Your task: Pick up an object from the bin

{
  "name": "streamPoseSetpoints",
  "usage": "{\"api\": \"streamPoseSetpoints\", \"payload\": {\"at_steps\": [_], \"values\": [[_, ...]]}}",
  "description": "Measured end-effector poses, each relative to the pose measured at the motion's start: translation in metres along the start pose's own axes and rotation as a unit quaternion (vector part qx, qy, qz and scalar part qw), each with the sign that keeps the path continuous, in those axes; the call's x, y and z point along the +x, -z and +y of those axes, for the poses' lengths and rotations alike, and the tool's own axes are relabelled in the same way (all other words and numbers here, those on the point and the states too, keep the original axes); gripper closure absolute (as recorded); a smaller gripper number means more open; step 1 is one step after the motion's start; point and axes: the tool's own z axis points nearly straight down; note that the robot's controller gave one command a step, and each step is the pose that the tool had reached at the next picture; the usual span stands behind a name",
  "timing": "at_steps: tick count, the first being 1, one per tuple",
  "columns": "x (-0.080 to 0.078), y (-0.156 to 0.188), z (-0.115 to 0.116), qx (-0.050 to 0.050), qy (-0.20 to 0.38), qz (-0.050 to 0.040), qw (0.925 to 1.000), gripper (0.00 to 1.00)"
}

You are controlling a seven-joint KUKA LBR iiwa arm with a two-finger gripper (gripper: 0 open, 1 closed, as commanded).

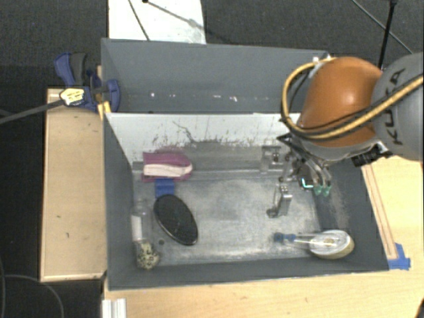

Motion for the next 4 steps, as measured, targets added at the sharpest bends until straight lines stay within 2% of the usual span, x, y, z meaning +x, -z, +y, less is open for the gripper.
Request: {"api": "streamPoseSetpoints", "payload": {"at_steps": [1, 2, 3, 4], "values": [[0.051, -0.133, -0.104, 0.001, 0.223, -0.0039, 0.9748, 0.00], [0.047, -0.101, -0.167, 0.002, 0.156, -0.0048, 0.9878, 0.00], [0.043, -0.091, -0.165, 0.002, 0.202, -0.0060, 0.9794, 0.00], [0.039, -0.134, -0.163, -0.001, 0.194, -0.0032, 0.9809, 0.00]]}}
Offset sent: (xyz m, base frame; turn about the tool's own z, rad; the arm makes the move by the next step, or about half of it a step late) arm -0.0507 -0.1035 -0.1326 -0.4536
